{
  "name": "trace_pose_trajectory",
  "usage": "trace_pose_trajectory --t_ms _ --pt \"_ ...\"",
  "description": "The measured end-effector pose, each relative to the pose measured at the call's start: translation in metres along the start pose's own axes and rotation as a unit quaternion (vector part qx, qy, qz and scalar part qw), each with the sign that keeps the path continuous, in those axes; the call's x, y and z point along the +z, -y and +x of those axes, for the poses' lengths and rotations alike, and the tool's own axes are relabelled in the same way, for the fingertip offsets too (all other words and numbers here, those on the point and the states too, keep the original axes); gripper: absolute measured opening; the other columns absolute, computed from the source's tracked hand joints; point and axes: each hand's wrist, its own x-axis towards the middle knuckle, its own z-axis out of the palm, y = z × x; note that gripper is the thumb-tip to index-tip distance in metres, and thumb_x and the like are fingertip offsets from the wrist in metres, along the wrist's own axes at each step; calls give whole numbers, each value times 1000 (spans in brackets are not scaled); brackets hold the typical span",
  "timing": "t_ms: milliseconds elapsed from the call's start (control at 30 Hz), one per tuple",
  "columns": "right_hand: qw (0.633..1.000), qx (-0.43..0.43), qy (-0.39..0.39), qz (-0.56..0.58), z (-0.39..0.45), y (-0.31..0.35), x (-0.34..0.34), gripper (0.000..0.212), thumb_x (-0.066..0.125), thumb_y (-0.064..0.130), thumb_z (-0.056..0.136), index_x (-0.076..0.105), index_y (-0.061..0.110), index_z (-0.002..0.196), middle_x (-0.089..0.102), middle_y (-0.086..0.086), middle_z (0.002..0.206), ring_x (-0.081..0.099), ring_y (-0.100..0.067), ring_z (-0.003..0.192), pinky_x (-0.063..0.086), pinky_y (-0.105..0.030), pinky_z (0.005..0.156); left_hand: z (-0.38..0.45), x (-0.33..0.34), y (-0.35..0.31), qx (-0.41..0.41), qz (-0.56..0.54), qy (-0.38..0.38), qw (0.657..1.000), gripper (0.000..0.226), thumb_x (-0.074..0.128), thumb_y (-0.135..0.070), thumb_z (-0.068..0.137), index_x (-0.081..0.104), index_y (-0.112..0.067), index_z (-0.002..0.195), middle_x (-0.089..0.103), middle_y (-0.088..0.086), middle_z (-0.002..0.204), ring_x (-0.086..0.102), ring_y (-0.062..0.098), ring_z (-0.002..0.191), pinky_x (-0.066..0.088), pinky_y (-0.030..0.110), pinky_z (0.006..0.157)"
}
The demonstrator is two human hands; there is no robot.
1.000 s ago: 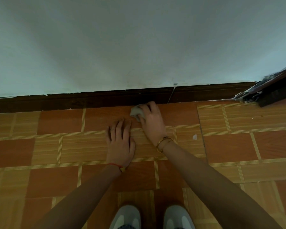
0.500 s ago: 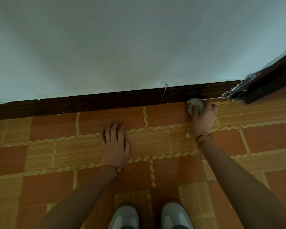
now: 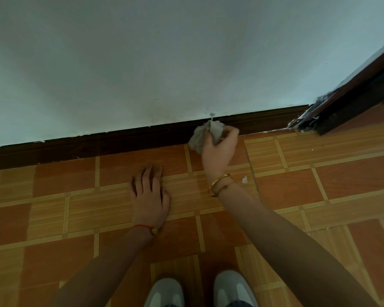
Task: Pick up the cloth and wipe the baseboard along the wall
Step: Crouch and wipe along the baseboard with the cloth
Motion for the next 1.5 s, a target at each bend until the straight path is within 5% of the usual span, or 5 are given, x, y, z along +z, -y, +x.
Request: trace_pose_trajectory --t_ms 200,567,867,1000,1500 --pt "987 20 -152 -38 75 -12 -59 32 66 13 87 49 3 113 53 -12 118 57 -21 104 51 -14 80 0 1 -1 -3 7 5 1000 56 36 -32 95 47 -10 146 43 17 150 38 38 139 23 61 117" --pt "997 -41 -26 -57 19 -5 -17 31 67 -4 82 48 5 105 48 -15 114 54 -17 97 47 -7 75 -1 -1 -1 2 2 -1 1000 56 35 -32 96 46 -9 146 43 17 149 35 37 139 22 62 118" --pt "986 -14 -145 -84 87 -19 -67 35 58 -9 81 49 -4 114 47 -20 122 52 -22 106 40 4 72 0 0 -1 -1 -2 -8 1000 55 37 -31 95 48 -10 145 44 16 149 37 38 139 22 61 118" --pt "976 15 -201 -79 120 -22 -90 41 54 -14 77 49 -3 116 48 -20 126 53 -27 113 46 -19 95 0 0 -2 0 9 -9 1000 55 37 -31 95 49 -10 144 45 16 148 40 39 137 24 61 117" --pt "995 -45 37 -76 1 -18 2 34 61 -14 75 48 5 100 48 -12 109 46 -4 85 36 -1 75 0 -1 -2 -4 3 -5 1000 56 38 -31 95 48 -11 145 45 16 149 38 37 138 24 61 116"
